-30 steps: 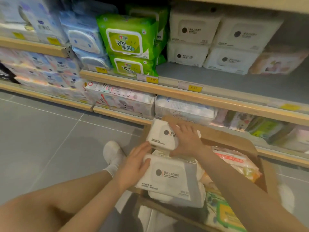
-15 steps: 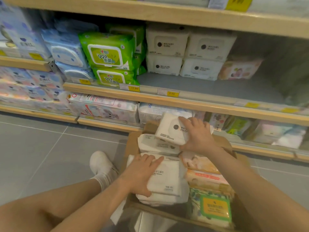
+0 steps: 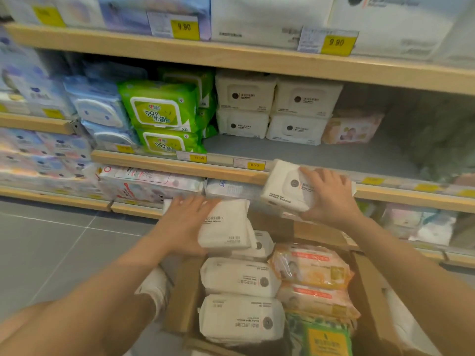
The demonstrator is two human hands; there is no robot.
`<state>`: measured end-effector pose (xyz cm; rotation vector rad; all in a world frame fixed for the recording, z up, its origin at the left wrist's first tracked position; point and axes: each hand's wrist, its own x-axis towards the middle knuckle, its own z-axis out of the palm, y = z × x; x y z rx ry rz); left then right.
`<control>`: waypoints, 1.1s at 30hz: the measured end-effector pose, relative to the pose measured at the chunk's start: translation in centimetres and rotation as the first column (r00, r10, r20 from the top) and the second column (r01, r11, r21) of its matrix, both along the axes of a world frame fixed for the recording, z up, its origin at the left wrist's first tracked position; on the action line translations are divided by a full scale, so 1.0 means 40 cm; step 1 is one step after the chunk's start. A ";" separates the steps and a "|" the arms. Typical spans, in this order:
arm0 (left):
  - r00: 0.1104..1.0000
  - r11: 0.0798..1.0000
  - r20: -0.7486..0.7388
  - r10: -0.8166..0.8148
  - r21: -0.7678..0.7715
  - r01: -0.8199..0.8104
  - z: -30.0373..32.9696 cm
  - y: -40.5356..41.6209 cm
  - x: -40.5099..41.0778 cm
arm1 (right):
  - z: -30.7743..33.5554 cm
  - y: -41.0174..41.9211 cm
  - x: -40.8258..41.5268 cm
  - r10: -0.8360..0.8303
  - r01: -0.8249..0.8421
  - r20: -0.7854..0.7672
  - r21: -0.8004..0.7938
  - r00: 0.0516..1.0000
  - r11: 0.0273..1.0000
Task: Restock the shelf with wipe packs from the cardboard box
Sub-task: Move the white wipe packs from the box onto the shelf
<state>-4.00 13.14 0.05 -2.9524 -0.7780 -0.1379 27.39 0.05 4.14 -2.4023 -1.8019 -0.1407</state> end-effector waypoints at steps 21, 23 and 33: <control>0.983 0.973 0.025 0.180 0.144 -0.182 0.028 0.327 -0.015 | -0.019 0.588 0.043 0.158 -0.154 0.115 -0.037 0.981 0.987; 0.983 0.972 0.013 0.185 0.146 -0.185 0.024 0.330 -0.010 | -0.019 0.600 0.061 0.153 -0.153 -0.007 -0.077 0.988 0.985; 0.981 0.975 -0.001 0.196 0.108 -0.195 0.032 0.304 -0.013 | -0.011 0.556 0.015 0.200 -0.204 0.054 0.094 0.978 0.974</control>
